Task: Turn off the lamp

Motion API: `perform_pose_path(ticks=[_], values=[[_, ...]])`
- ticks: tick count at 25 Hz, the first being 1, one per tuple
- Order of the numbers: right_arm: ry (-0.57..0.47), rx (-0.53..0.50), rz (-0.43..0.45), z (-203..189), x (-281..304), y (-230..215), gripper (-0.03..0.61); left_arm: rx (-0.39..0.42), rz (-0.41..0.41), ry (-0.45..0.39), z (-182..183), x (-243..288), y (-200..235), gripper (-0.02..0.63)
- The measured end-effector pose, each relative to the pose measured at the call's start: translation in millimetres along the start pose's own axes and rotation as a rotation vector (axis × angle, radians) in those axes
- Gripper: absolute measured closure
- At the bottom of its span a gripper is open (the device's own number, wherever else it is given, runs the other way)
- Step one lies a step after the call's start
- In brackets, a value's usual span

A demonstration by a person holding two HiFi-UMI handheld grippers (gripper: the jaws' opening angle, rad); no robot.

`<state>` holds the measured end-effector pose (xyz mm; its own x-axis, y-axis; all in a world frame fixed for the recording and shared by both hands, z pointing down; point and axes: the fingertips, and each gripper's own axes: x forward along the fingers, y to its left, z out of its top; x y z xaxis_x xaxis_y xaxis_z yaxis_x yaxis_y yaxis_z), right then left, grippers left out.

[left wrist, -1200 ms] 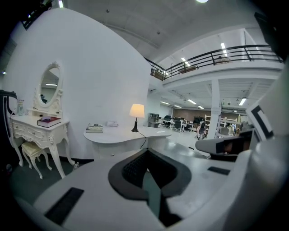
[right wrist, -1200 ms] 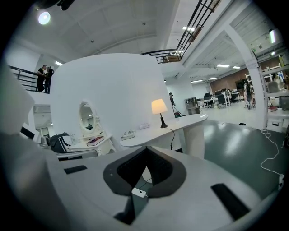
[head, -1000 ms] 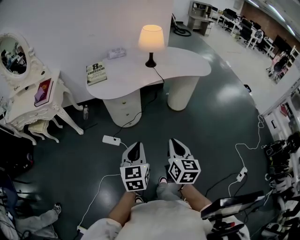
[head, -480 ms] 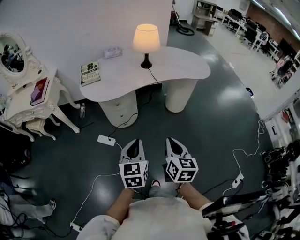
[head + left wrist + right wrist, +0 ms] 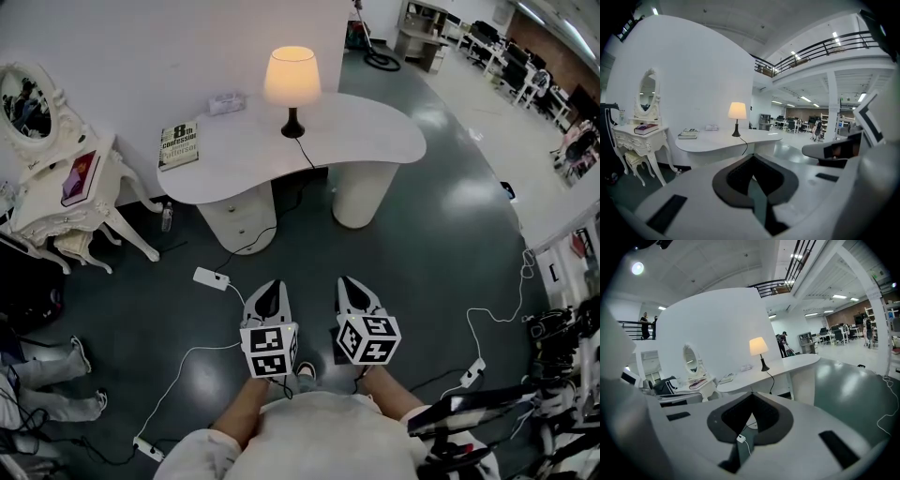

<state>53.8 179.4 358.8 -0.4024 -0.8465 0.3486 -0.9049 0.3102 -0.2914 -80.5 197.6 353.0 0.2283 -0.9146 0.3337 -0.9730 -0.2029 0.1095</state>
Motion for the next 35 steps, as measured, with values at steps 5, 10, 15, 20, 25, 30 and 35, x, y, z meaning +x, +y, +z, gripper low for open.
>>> perform_pose_path(ticks=[5,10,15,20,25,30,35], values=[[0.008,0.006,0.001,0,7,-12,0.578,0.003,0.004,0.009,1,15,-4,0.617],[0.003,0.005,-0.003,9,19,-23,0.578,0.002,0.001,0.006,7,36,-6,0.617],[0.000,-0.006,0.005,21,45,-32,0.578,0.004,-0.003,-0.003,16,67,-4,0.617],[0.008,-0.024,0.020,37,73,-42,0.578,-0.009,-0.004,-0.005,28,105,0,0.617],[0.025,-0.022,0.029,51,104,-58,0.578,-0.027,-0.007,0.006,38,145,0,0.617],[0.034,-0.024,0.040,67,139,-69,0.578,-0.028,-0.006,0.014,49,183,5,0.617],[0.038,-0.035,0.067,88,175,-72,0.578,-0.038,0.004,0.011,66,218,16,0.617]])
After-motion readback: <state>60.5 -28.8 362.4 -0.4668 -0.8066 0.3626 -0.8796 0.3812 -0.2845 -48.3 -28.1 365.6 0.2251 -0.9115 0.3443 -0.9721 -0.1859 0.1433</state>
